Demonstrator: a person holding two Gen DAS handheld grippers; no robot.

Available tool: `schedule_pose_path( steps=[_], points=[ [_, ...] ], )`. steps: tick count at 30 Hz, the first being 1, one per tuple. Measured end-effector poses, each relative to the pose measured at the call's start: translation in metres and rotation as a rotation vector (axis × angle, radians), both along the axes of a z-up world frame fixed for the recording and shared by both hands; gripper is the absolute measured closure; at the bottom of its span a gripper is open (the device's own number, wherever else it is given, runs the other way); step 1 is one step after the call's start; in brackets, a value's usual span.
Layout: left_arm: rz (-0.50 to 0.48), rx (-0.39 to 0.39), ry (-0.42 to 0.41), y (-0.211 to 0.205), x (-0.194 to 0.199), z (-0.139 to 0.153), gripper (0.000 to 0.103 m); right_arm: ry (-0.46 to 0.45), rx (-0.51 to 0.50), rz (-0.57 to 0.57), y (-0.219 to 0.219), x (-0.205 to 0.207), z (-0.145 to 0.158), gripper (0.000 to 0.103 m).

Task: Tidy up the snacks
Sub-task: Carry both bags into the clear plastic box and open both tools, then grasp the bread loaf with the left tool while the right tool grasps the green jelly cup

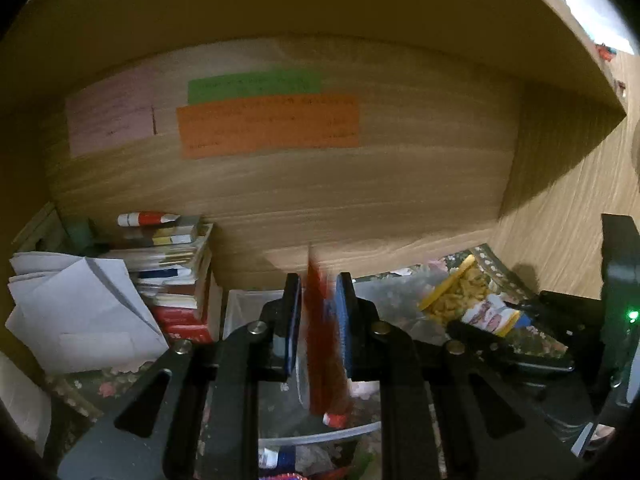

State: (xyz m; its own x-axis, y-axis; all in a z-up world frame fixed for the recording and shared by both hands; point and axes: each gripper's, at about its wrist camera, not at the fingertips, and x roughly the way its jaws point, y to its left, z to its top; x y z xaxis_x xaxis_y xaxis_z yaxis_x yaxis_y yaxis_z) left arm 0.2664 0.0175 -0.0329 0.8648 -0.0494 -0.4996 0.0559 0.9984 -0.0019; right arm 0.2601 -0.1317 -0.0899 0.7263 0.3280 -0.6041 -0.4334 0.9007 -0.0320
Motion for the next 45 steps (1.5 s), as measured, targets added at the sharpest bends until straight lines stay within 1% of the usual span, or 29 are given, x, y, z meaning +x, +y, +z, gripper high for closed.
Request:
schedule_pose_path(
  steps=[7,8,9,10,11,12,13,15,19,21,24,29,33,36,40,45],
  points=[
    [0.004,0.011,0.035,0.001,0.008,-0.004,0.085,0.038,-0.025,0.010,0.010,0.012,-0.006,0.071],
    [0.006,0.004,0.041,0.003,0.008,-0.005,0.080,0.045,-0.024,0.009,0.009,0.012,-0.006,0.069],
    [0.006,-0.002,0.046,0.005,0.008,-0.006,0.071,0.049,-0.022,0.011,0.007,0.013,-0.006,0.065],
    [0.008,-0.015,0.050,0.009,0.006,-0.006,0.064,0.050,-0.022,0.011,0.007,0.013,-0.005,0.056],
    [0.011,-0.024,0.048,0.012,0.003,-0.006,0.050,0.044,-0.021,0.008,0.006,0.012,-0.003,0.052],
    [0.017,-0.030,0.041,0.014,-0.001,-0.006,0.040,0.034,-0.020,0.006,0.003,0.012,-0.002,0.046],
    [0.028,-0.024,0.026,0.017,-0.007,-0.005,0.038,0.016,-0.022,0.001,0.001,0.007,0.001,0.044],
    [0.037,-0.001,0.012,0.019,-0.016,-0.004,0.034,-0.005,-0.025,-0.004,-0.003,0.001,0.006,0.043],
    [0.038,-0.005,0.029,0.025,-0.040,-0.007,0.024,-0.032,-0.002,-0.011,-0.019,-0.015,0.017,0.038],
    [0.045,0.000,0.033,0.028,-0.048,-0.010,0.016,-0.042,0.009,-0.018,-0.028,-0.023,0.020,0.036],
    [0.062,-0.004,0.044,0.036,-0.067,-0.017,0.008,-0.049,0.029,-0.034,-0.044,-0.037,0.022,0.031],
    [0.076,-0.025,0.089,0.045,-0.084,-0.037,0.004,-0.036,0.044,-0.074,-0.064,-0.053,0.016,0.027],
    [0.087,-0.045,0.146,0.050,-0.094,-0.061,0.004,-0.013,0.029,-0.105,-0.074,-0.063,0.006,0.027],
    [0.081,-0.067,0.191,0.050,-0.100,-0.077,0.004,0.029,0.029,-0.121,-0.082,-0.068,-0.006,0.027],
    [0.073,-0.072,0.217,0.043,-0.107,-0.094,0.004,0.097,0.069,-0.126,-0.091,-0.075,-0.021,0.027],
    [0.075,-0.086,0.241,0.040,-0.111,-0.110,0.004,0.165,0.116,-0.097,-0.089,-0.089,-0.038,0.027]
  ],
)
